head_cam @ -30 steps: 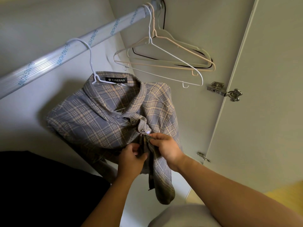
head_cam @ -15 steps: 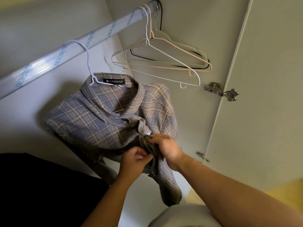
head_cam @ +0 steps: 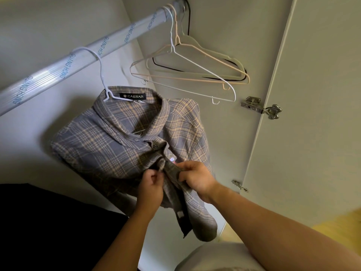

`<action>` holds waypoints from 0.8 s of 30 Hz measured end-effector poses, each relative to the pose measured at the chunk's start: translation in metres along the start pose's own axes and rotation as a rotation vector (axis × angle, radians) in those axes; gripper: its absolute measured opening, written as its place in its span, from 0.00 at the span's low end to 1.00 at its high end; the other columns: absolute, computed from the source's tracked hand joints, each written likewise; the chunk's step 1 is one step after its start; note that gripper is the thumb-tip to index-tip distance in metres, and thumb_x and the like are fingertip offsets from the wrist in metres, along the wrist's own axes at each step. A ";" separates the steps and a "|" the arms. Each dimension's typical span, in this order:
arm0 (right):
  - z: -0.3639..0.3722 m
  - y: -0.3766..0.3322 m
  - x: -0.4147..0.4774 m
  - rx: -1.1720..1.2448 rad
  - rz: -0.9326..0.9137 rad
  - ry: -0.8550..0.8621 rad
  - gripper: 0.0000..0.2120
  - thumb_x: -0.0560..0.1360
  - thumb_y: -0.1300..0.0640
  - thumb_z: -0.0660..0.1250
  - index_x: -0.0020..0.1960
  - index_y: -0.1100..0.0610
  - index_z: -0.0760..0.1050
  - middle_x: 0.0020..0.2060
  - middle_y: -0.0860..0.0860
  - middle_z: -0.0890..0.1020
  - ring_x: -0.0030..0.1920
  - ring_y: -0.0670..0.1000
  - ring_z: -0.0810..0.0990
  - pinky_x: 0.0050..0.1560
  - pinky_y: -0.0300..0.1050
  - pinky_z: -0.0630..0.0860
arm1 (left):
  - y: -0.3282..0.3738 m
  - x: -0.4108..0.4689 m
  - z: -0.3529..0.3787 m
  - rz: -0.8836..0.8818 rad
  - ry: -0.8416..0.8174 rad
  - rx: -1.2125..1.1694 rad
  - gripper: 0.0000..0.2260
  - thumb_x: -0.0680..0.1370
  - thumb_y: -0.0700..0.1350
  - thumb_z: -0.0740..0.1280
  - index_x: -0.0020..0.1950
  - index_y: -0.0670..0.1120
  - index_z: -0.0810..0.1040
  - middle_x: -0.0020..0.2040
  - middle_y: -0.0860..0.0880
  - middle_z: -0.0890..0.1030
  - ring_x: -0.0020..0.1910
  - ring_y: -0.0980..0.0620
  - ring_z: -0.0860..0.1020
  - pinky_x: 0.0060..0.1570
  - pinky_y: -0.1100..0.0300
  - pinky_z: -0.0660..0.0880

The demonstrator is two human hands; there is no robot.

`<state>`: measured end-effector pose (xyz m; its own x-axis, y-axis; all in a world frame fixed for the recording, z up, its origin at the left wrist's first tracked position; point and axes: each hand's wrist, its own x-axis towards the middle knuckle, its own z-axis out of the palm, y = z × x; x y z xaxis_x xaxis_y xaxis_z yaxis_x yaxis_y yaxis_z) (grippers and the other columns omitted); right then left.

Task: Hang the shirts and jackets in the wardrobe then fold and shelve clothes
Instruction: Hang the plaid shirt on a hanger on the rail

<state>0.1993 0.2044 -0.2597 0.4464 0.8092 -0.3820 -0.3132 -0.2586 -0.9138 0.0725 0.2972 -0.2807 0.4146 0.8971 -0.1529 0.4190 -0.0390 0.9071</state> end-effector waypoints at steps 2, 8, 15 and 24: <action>-0.002 0.006 0.003 -0.185 0.010 0.075 0.14 0.71 0.70 0.68 0.44 0.54 0.85 0.35 0.48 0.84 0.33 0.46 0.81 0.35 0.39 0.80 | 0.004 0.002 -0.005 0.096 0.052 0.123 0.04 0.83 0.45 0.62 0.53 0.44 0.72 0.46 0.44 0.80 0.49 0.39 0.80 0.49 0.47 0.77; -0.009 0.020 0.015 -0.580 0.053 0.208 0.08 0.77 0.51 0.70 0.44 0.56 0.80 0.34 0.49 0.80 0.36 0.50 0.79 0.35 0.42 0.76 | 0.018 0.005 -0.014 0.259 0.107 0.231 0.03 0.82 0.41 0.64 0.55 0.44 0.71 0.46 0.51 0.77 0.44 0.54 0.76 0.41 0.68 0.70; -0.007 0.013 0.011 -0.306 0.107 0.123 0.03 0.80 0.53 0.66 0.47 0.49 0.75 0.42 0.52 0.81 0.39 0.51 0.80 0.29 0.40 0.75 | 0.010 0.015 -0.017 0.008 -0.065 0.166 0.16 0.74 0.34 0.74 0.53 0.51 0.74 0.47 0.55 0.80 0.46 0.59 0.79 0.43 0.65 0.74; -0.007 0.011 0.006 0.247 0.283 -0.038 0.16 0.75 0.73 0.66 0.57 0.57 0.77 0.35 0.55 0.82 0.33 0.52 0.79 0.38 0.47 0.80 | 0.008 0.012 -0.022 0.058 0.122 0.346 0.11 0.81 0.43 0.67 0.41 0.47 0.68 0.39 0.49 0.75 0.38 0.50 0.73 0.35 0.57 0.67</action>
<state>0.2046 0.2032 -0.2728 0.2834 0.7439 -0.6053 -0.6146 -0.3436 -0.7101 0.0636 0.3172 -0.2666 0.3550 0.9341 -0.0378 0.6547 -0.2195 0.7233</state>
